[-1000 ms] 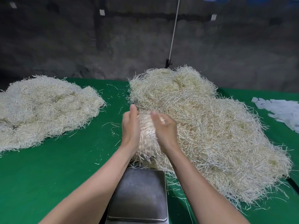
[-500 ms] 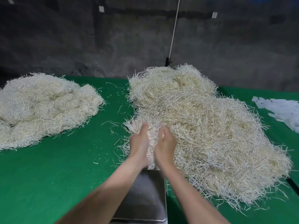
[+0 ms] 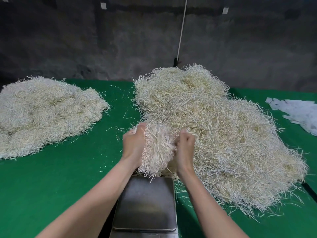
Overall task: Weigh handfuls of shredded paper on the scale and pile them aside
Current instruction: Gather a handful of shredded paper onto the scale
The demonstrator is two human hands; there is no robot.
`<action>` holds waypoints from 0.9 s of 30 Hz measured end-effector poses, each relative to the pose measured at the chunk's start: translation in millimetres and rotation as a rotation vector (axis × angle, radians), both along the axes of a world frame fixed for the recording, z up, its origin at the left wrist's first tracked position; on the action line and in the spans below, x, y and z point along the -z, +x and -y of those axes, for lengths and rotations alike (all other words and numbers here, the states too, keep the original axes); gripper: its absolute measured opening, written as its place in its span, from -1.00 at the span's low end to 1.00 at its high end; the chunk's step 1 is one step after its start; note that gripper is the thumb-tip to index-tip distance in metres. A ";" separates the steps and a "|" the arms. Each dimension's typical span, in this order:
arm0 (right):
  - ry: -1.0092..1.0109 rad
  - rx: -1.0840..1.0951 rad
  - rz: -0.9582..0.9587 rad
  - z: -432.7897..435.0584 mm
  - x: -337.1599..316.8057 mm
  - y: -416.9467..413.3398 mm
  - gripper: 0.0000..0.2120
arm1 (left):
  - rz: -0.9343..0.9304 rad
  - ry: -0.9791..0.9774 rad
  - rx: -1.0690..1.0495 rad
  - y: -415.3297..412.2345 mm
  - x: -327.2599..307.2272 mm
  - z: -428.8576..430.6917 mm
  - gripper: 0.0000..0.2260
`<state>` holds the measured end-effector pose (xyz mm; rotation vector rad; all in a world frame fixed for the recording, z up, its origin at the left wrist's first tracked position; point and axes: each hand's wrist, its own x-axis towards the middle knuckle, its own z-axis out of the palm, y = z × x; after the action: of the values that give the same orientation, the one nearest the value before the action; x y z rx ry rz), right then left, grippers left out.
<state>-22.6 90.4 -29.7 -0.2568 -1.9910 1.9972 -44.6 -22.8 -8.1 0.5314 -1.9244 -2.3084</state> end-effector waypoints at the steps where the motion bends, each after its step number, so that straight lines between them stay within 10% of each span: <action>1: 0.006 -0.006 -0.024 -4.9 -1.6 -2.0 -0.41 | -0.037 -0.062 0.030 2.6 0.6 -3.7 -0.51; 5: 0.136 -0.356 0.041 16.7 -15.1 2.2 -0.52 | -0.092 -0.158 0.245 11.6 0.1 -23.2 -0.87; 11: -0.187 0.001 0.161 -3.2 -17.1 -20.8 -0.30 | -0.194 -0.119 0.135 23.5 12.5 -7.0 -0.48; 13: -0.300 0.050 0.173 -4.9 -19.7 -27.7 -0.29 | -0.040 0.165 0.294 34.9 15.1 -13.7 -0.32; 19: 0.599 -0.048 -0.219 34.1 13.6 22.5 -0.69 | 0.102 0.299 -0.039 9.6 -1.7 -11.2 -0.66; 27: 0.432 0.005 -0.125 20.2 14.6 18.0 -0.68 | 0.137 0.172 0.038 18.0 5.6 -26.1 -0.67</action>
<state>-4.7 70.2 -44.3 -0.0362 -2.2656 1.4853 -26.5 3.2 -13.7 0.6920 -1.8152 -2.5399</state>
